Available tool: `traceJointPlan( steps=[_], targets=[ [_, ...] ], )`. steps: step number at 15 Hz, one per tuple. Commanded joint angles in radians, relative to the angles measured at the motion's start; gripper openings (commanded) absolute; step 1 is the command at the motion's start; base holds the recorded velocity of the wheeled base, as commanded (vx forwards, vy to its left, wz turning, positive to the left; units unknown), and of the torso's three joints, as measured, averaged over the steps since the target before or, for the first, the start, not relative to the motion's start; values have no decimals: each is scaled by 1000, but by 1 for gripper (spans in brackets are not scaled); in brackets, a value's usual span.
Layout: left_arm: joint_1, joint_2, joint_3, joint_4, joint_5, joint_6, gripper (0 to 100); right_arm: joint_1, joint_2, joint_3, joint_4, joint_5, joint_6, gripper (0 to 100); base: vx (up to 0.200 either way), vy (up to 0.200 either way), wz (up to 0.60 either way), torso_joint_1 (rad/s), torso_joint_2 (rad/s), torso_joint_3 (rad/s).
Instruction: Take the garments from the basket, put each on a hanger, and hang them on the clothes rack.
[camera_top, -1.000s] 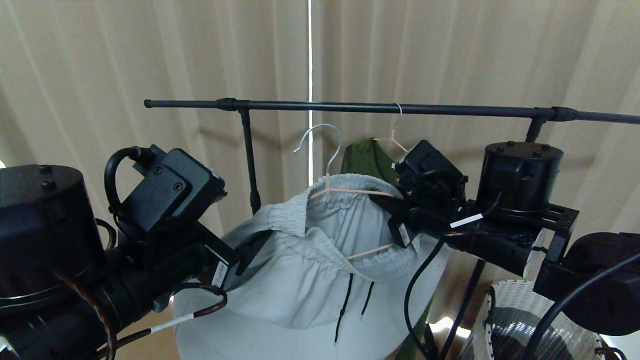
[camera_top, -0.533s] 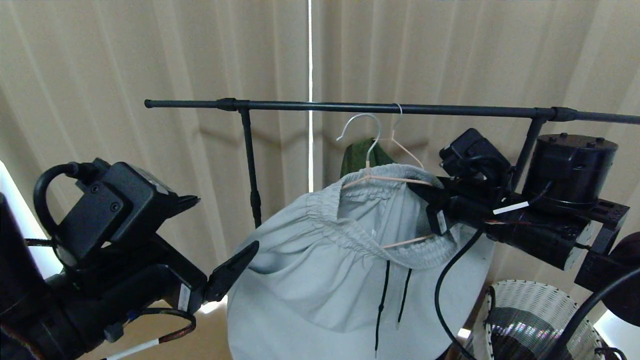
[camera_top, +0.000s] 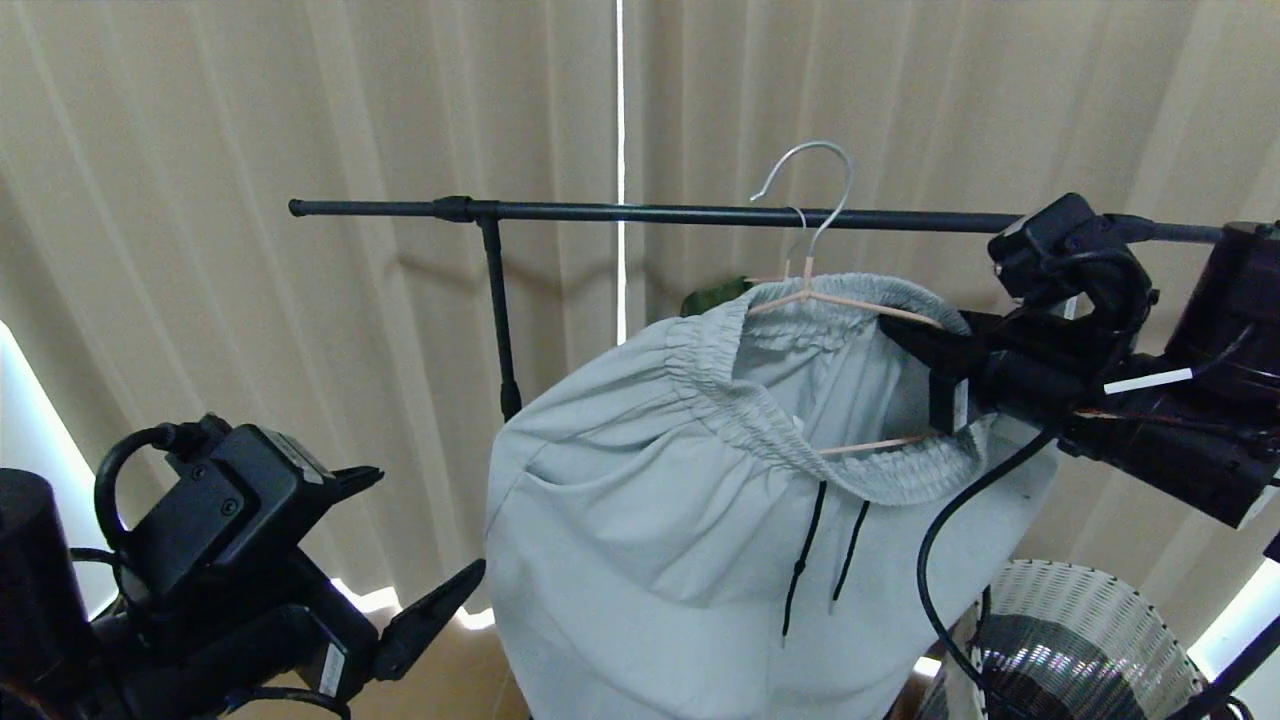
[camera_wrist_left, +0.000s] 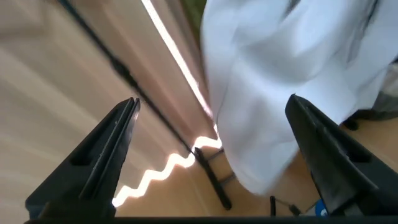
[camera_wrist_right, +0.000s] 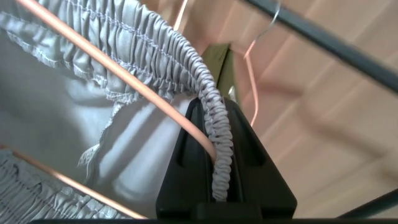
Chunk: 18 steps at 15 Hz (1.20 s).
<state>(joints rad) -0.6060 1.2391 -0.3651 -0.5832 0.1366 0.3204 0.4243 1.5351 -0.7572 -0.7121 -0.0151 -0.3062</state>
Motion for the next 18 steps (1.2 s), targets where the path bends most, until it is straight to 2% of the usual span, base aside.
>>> traceJointPlan(
  steps=[1,5,6,7,11,12,15,18],
  targets=[
    [29,37,-2,-1,0,-1,100,5,-35,-1,-1,3,-1,0,0,0,0,0,0,0],
    [34,117,-6,-18,0,-3,100,68,-72,1,2,4,-1,0,0,0,0,0,0,0],
    [34,149,-5,-69,0,-3,100,87,-85,1,3,3,-1,0,0,0,0,0,0,0],
    [34,160,-3,-96,0,-3,0,94,-92,1,6,3,-1,0,0,0,0,0,0,0],
    [37,161,8,-133,1,2,0,94,-96,4,20,1,-1,0,0,0,0,0,0,0],
    [52,146,11,-133,1,0,0,82,-98,4,20,-2,-1,0,0,0,0,0,0,0],
    [172,91,89,-139,0,35,0,2,-92,15,19,1,-1,0,0,0,0,0,0,0],
    [176,57,100,-139,-2,39,0,-7,-89,19,19,0,-1,0,0,0,0,0,0,0]
  ],
)
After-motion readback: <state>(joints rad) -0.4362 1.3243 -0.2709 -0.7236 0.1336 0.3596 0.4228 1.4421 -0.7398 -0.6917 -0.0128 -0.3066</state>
